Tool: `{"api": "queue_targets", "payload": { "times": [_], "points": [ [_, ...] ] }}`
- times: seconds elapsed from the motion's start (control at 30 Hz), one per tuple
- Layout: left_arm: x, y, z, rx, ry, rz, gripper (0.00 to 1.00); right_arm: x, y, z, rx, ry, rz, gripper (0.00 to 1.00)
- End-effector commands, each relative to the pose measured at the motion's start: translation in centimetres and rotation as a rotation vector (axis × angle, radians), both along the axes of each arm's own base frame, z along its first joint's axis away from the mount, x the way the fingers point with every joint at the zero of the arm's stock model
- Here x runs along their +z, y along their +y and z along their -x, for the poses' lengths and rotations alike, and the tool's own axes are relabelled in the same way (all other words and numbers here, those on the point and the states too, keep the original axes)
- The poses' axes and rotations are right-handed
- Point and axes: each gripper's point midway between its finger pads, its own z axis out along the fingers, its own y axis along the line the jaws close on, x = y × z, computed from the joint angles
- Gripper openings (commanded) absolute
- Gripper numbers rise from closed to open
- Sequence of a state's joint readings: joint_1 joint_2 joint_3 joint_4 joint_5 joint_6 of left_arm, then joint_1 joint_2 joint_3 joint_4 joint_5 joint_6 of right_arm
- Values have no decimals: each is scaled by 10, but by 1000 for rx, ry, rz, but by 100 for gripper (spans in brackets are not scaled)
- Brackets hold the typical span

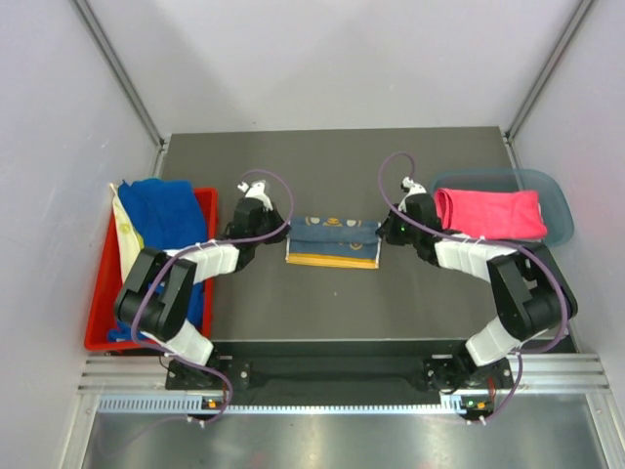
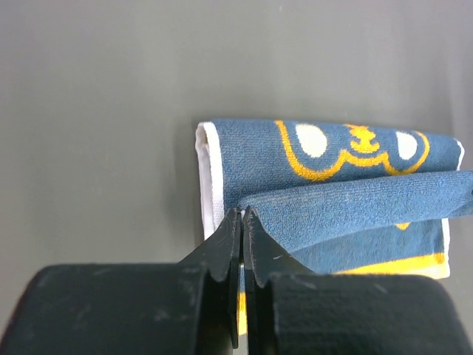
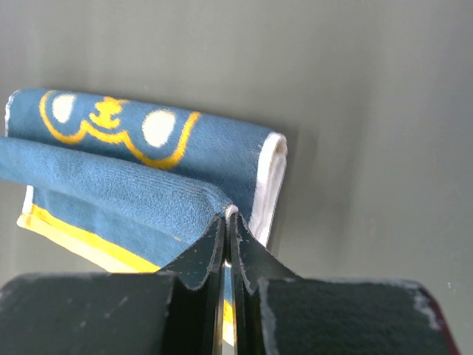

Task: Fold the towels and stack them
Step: Fold the towel

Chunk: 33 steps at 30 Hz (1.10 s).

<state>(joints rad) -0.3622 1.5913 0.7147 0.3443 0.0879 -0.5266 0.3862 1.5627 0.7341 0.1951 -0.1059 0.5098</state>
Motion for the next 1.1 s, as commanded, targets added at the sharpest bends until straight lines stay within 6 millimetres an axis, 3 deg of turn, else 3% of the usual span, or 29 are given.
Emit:
{"api": "queue_targets", "payload": {
  "times": [0.0, 0.6, 0.73, 0.93, 1.0, 1.07],
  "points": [
    [20, 2, -2, 11, -62, 28, 0, 18, -2, -2, -31, -62, -16, 1],
    [6, 5, 21, 1, -7, 29, 0, 6, 2, 24, -31, 1, -44, 0],
    [-2, 4, 26, -8, 23, 34, 1, 3, 1, 29, -30, 17, -42, 7],
    [12, 6, 32, -6, 14, 40, 30, 12, -2, 35, -34, 1, -51, 31],
    [22, 8, 34, -7, 4, 31, 40, 18, -3, 37, -34, -6, -51, 32],
    [31, 11, 38, -5, -1, 20, 41, 23, -4, 39, -38, -12, -54, 33]
  ]
}}
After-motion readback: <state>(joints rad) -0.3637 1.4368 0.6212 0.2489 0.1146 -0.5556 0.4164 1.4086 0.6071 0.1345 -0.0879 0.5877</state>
